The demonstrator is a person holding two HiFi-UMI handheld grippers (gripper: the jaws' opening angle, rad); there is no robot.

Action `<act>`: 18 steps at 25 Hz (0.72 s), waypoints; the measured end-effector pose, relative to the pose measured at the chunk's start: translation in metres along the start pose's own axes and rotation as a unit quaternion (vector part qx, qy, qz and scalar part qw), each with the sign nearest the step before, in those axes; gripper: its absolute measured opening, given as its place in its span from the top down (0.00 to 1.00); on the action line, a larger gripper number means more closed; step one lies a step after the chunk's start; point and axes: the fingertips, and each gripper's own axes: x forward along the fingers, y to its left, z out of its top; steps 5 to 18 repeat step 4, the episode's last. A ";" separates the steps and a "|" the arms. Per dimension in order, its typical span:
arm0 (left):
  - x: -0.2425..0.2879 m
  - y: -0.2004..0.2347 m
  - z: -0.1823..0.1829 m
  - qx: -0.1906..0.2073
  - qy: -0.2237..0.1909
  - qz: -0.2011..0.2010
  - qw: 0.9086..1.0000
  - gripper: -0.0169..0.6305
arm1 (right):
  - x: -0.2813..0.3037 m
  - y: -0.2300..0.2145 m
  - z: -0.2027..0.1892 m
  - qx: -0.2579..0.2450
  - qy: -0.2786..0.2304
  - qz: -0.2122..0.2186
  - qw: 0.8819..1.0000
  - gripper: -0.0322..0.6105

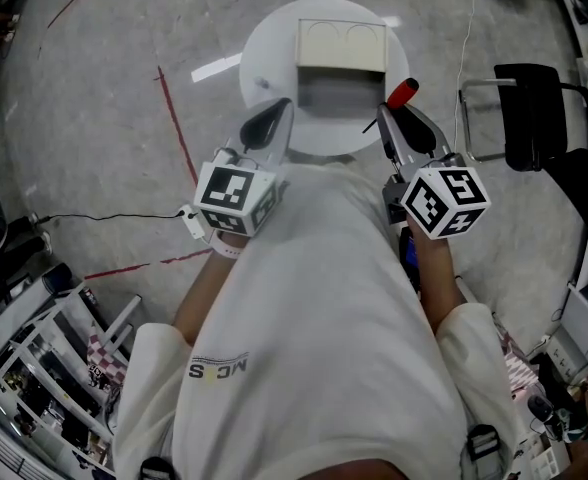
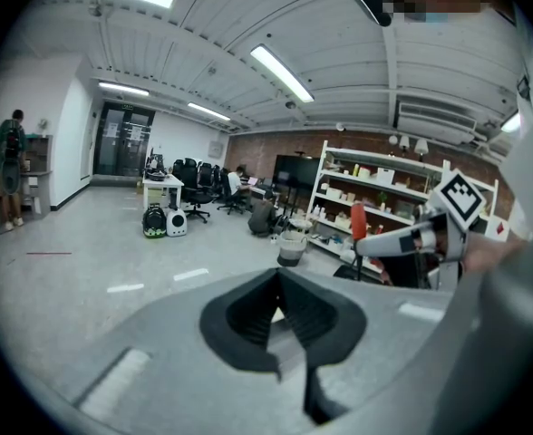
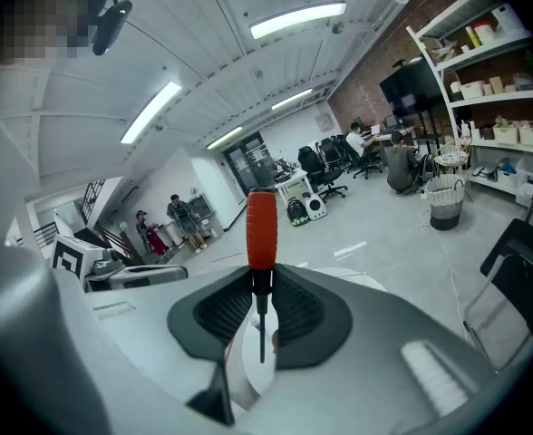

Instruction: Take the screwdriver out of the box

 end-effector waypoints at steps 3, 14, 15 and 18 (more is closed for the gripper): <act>0.001 -0.005 -0.002 0.000 0.003 -0.001 1.000 0.97 | -0.003 -0.002 0.000 0.001 -0.001 -0.002 1.000 0.85; 0.001 -0.006 -0.003 0.000 0.005 -0.001 1.000 0.97 | -0.005 -0.003 -0.001 0.002 -0.001 -0.002 1.000 0.85; 0.001 -0.006 -0.003 0.000 0.005 -0.001 1.000 0.97 | -0.005 -0.003 -0.001 0.002 -0.001 -0.002 1.000 0.85; 0.001 -0.006 -0.003 0.000 0.005 -0.001 1.000 0.97 | -0.005 -0.003 -0.001 0.002 -0.001 -0.002 1.000 0.85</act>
